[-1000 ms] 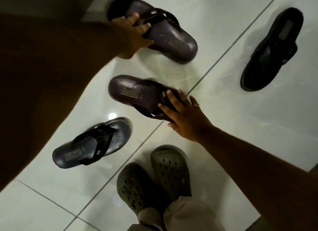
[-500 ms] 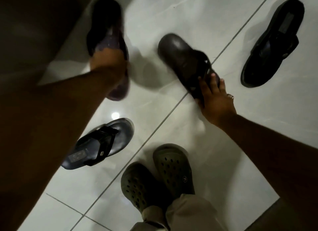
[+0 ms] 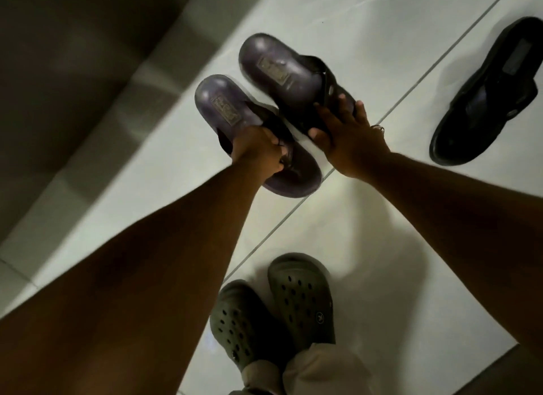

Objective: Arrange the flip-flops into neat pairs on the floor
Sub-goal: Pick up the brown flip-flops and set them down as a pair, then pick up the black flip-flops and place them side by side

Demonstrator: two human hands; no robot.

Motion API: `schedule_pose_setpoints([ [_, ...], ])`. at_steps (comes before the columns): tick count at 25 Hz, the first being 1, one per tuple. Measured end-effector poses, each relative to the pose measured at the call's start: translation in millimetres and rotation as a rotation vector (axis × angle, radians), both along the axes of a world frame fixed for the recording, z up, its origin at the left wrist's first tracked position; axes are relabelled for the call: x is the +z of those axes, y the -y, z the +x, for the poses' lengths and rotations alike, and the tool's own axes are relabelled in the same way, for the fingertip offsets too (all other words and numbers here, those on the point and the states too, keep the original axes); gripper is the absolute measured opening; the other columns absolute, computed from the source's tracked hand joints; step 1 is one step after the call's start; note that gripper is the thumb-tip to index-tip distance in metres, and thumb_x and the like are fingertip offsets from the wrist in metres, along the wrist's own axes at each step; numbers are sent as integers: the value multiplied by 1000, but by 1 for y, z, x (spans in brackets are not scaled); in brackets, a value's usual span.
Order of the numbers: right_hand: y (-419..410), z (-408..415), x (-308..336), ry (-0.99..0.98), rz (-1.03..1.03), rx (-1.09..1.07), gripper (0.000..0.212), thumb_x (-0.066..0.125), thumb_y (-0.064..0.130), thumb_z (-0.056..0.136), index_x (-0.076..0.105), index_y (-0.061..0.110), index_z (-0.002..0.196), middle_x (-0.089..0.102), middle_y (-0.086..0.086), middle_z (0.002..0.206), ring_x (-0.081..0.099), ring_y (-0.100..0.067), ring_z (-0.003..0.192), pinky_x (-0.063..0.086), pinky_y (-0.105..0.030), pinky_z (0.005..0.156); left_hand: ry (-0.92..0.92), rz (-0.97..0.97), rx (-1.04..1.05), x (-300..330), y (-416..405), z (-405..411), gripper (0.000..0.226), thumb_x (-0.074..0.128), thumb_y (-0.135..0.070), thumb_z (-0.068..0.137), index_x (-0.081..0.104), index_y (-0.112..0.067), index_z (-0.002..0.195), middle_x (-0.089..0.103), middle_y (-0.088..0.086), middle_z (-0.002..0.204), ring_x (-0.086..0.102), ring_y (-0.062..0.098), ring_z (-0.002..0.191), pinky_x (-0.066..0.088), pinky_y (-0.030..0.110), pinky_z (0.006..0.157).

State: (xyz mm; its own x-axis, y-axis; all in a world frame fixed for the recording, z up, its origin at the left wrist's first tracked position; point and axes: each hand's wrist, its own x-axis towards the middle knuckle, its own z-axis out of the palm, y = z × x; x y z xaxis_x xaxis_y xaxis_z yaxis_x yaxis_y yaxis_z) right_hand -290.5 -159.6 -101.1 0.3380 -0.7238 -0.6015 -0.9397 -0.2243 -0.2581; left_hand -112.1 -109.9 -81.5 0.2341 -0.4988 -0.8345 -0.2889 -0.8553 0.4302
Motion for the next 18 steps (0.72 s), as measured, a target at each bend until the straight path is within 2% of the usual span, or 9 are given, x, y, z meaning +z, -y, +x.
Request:
schedule_pose_setpoints([
  [2, 1, -3, 2, 35, 24, 13, 62, 18, 66, 91, 8, 43, 148, 3, -7, 164, -1, -41, 148, 18, -74, 105, 122, 4, -168, 3, 4, -8, 26, 67, -24, 84, 65, -7, 104, 69, 7, 99, 65, 22, 95, 48, 23, 82],
  [3, 3, -4, 3, 42, 46, 11, 62, 18, 66, 91, 7, 44, 148, 2, -6, 164, -1, -41, 148, 17, -74, 106, 179, -34, -163, 2, 2, -12, 25, 66, -27, 85, 65, -8, 102, 69, 7, 99, 63, 23, 99, 43, 23, 84],
  [5, 6, -6, 7, 51, 95, 20, 64, 17, 68, 89, 2, 44, 147, 0, -5, 164, -2, -40, 149, 15, -73, 107, 115, -37, -164, 5, 4, -13, 21, 66, -22, 84, 66, -5, 97, 72, 12, 103, 66, 29, 101, 51, 32, 92],
  [7, 7, -12, 13, 101, 87, 35, 71, 17, 71, 87, -3, 42, 148, 1, -7, 164, 3, -39, 149, 17, -71, 108, 125, -110, -172, 13, 0, -6, 23, 62, -24, 86, 68, -7, 99, 73, 16, 102, 70, 34, 95, 57, 46, 87],
  [9, 16, -28, 22, 133, -17, 26, 77, 17, 74, 84, -3, 37, 149, 7, -14, 163, 9, -40, 148, 22, -70, 108, 273, -190, -273, 30, -12, 9, 29, 57, -37, 87, 69, -15, 102, 73, 13, 103, 69, 34, 94, 57, 46, 84],
  [11, 27, -60, 26, -6, -151, 5, 80, 17, 75, 85, -3, 33, 150, 8, -16, 162, 8, -40, 148, 22, -70, 107, 496, -215, -367, 41, -35, 31, 37, 56, -47, 86, 67, -18, 107, 68, 13, 109, 66, 35, 97, 54, 43, 85],
  [14, 37, -121, 25, -306, -255, -102, 82, 21, 69, 89, 2, 21, 151, 2, -18, 162, 3, -45, 147, 19, -70, 108, 667, 83, -266, 54, -85, 59, 67, 62, -60, 77, 56, -11, 121, 50, 20, 125, 56, 44, 109, 48, 48, 87],
  [17, 35, -158, 20, -389, -158, -249, 80, 34, 61, 92, 7, 16, 152, -5, -15, 163, -1, -48, 146, 14, -70, 111, 732, 551, -147, 52, -140, 65, 104, 64, -75, 61, 38, -4, 132, 27, 21, 145, 45, 49, 121, 43, 57, 95],
  [18, 33, -163, 17, -367, -125, -259, 79, 37, 57, 93, 7, 15, 152, -6, -14, 163, 0, -50, 145, 13, -70, 112, 676, 647, -88, 49, -154, 64, 109, 62, -77, 61, 35, -1, 134, 48, 29, 134, 49, 49, 119, 43, 56, 99],
])
